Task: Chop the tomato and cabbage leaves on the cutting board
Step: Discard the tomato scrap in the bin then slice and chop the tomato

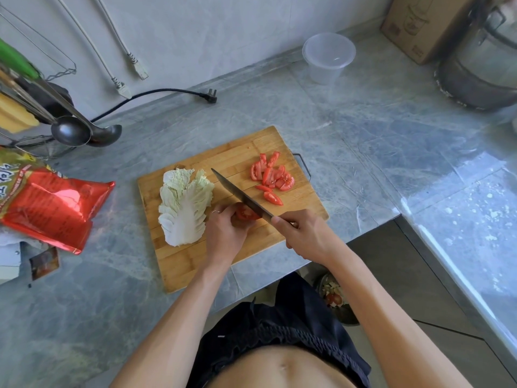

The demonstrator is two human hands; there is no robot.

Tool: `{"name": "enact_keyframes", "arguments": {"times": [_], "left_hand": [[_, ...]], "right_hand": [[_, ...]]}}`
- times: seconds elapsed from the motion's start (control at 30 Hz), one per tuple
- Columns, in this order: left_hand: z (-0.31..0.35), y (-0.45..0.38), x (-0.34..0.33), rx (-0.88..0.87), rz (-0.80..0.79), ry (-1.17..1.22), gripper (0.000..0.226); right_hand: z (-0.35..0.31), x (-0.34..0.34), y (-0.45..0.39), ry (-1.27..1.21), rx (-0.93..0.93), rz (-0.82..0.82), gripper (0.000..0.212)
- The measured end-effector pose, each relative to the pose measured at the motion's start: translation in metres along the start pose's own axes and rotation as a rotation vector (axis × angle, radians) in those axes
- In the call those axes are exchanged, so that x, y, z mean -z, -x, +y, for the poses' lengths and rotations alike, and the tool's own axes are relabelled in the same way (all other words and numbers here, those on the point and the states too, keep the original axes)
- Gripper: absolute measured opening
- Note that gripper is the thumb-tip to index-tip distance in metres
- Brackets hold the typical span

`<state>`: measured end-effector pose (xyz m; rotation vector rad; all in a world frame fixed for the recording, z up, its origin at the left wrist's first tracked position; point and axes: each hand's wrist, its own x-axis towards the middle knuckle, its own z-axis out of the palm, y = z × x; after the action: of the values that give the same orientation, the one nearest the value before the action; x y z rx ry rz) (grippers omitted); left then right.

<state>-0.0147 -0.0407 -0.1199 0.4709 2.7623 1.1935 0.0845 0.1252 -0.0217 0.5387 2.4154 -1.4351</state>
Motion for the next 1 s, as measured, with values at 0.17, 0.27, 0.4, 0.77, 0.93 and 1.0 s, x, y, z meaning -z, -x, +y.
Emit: {"name": "enact_keyframes", "arguments": {"times": [0.17, 0.27, 0.4, 0.77, 0.93, 1.0], "left_hand": [[-0.002, 0.001, -0.003, 0.008, 0.011, -0.006, 0.039], [-0.004, 0.001, -0.003, 0.008, 0.01, 0.002, 0.037], [-0.003, 0.001, -0.003, 0.027, 0.017, -0.006, 0.038], [-0.007, -0.001, -0.004, -0.009, 0.028, -0.033, 0.038], [-0.002, 0.001, -0.004, 0.045, 0.016, -0.041, 0.035], [-0.004, 0.001, -0.004, 0.038, 0.012, -0.038, 0.035]], "right_hand": [[0.002, -0.006, -0.006, -0.007, 0.028, 0.041, 0.047], [0.003, -0.017, -0.013, 0.041, 0.047, 0.053, 0.036], [0.012, -0.014, -0.007, 0.067, 0.027, 0.069, 0.031], [0.013, -0.026, -0.007, 0.051, 0.042, 0.111, 0.035], [0.015, -0.021, -0.008, 0.076, 0.046, 0.143, 0.029], [0.01, -0.023, -0.015, 0.091, 0.067, 0.148, 0.029]]}}
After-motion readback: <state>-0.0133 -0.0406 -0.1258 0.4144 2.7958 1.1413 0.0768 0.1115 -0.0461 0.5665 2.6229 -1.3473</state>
